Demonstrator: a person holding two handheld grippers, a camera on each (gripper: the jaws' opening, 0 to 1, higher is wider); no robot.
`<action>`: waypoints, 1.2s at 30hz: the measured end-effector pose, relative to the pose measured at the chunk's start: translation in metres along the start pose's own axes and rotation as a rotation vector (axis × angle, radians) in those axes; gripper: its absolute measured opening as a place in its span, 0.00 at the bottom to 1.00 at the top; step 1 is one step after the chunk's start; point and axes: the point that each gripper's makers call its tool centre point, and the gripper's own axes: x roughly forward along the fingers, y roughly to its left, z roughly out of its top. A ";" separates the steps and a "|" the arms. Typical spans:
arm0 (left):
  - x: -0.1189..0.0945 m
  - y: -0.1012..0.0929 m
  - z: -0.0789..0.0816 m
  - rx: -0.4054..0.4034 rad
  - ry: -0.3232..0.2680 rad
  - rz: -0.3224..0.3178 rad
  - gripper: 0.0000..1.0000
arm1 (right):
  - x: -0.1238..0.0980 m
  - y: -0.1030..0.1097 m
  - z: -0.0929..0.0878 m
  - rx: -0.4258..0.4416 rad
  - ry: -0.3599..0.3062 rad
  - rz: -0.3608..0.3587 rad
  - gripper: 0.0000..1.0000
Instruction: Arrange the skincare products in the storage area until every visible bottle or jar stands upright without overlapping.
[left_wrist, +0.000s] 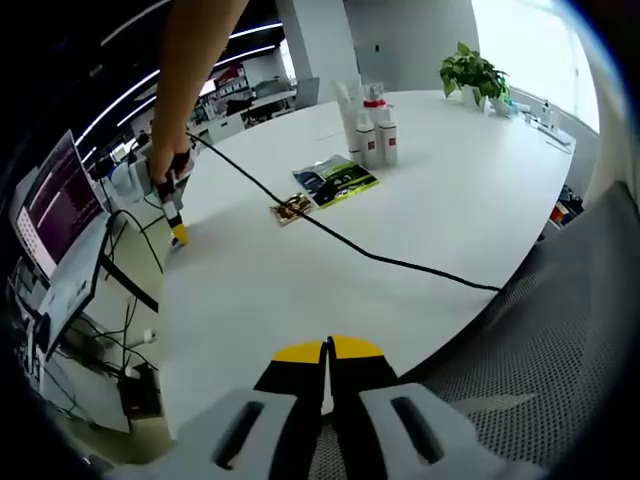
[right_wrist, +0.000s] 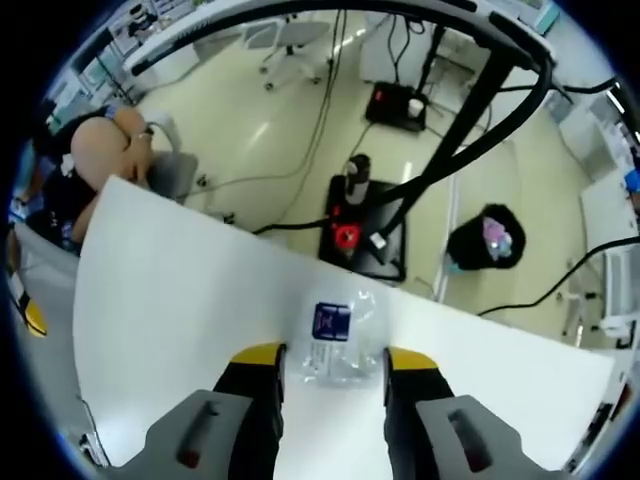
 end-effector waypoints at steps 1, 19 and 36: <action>0.000 0.000 0.000 -0.001 -0.002 0.001 0.00 | -0.001 0.005 -0.003 0.000 0.010 0.010 0.37; -0.006 0.000 0.016 -0.001 -0.085 -0.001 0.00 | -0.090 0.187 -0.065 0.074 -0.184 0.016 0.37; -0.034 -0.001 0.068 -0.173 -0.391 -0.061 0.00 | -0.200 0.297 -0.104 0.131 -0.400 -0.262 0.37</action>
